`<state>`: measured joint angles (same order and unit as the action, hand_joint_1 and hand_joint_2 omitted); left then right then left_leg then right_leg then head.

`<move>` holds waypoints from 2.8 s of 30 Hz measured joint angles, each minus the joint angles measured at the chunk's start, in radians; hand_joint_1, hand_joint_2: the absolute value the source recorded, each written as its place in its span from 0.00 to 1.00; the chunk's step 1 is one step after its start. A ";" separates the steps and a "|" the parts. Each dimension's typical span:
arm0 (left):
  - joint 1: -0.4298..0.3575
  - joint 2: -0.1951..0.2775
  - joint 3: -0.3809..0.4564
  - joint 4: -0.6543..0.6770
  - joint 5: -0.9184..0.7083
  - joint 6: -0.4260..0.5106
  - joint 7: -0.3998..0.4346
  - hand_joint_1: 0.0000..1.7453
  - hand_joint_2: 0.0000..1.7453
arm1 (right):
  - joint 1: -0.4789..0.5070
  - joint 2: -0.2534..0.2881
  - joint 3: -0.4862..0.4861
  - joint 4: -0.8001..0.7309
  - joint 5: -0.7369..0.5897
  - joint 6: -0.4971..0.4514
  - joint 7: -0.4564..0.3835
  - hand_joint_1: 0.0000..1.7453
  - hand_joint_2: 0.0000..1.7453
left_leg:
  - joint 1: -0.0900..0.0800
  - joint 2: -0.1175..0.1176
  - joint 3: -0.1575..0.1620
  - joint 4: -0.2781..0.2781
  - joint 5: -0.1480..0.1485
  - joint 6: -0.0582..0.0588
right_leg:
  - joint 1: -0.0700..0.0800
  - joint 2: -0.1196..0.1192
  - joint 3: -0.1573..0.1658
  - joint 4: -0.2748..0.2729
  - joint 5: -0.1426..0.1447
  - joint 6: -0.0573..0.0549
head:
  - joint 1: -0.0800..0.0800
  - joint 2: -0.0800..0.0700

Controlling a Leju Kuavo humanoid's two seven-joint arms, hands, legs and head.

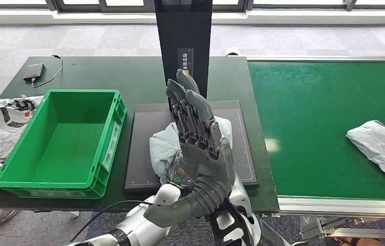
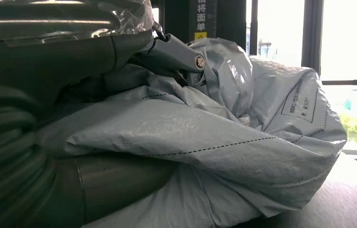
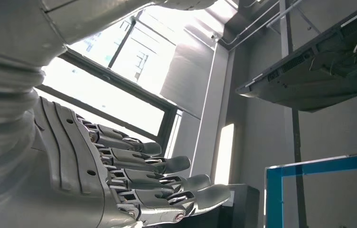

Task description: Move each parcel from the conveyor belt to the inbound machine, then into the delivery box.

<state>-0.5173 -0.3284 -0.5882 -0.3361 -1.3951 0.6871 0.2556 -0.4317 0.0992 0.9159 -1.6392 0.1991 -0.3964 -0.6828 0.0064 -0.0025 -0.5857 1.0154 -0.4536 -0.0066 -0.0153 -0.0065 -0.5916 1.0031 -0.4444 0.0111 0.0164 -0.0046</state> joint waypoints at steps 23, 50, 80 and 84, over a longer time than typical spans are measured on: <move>0.126 0.262 0.120 -0.792 -0.093 0.009 0.293 1.00 1.00 | 0.083 0.020 -0.090 -0.017 -0.140 -0.117 -0.015 0.00 1.00 | 0.001 0.001 -0.008 0.000 0.002 -0.003 | 0.002 0.002 -0.010 0.002 0.000 -0.001 | 0.000 0.000; -0.238 0.330 0.826 -0.693 -0.037 0.010 -0.391 1.00 1.00 | 0.210 -0.080 -0.147 -0.017 -0.115 -0.161 -0.016 0.00 1.00 | 0.003 0.009 -0.010 0.000 0.004 -0.008 | 0.006 0.009 -0.015 0.002 0.005 -0.007 | 0.000 0.000; -0.237 0.481 1.075 -0.163 0.144 0.010 -0.404 0.00 0.25 | 0.281 -0.175 -0.156 0.079 -0.137 -0.059 -0.016 0.00 1.00 | 0.004 0.009 -0.012 0.000 0.003 -0.010 | 0.007 0.010 -0.017 0.002 0.005 -0.009 | 0.000 0.000; -0.173 0.455 1.133 -0.206 0.247 0.010 -0.557 0.00 0.00 | 0.305 -0.193 -0.161 0.085 -0.125 -0.056 -0.016 0.00 1.00 | 0.004 0.009 -0.013 0.000 0.003 -0.010 | 0.007 0.010 -0.018 0.001 0.005 -0.008 | 0.000 0.000</move>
<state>-0.6899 0.1266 0.5453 -0.5418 -1.1481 0.6973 -0.3016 -0.1272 -0.0935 0.7549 -1.5543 0.0738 -0.4519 -0.6989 0.0100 0.0065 -0.5984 1.0152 -0.4505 -0.0164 -0.0086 0.0036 -0.6092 1.0041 -0.4397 0.0026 0.0164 -0.0045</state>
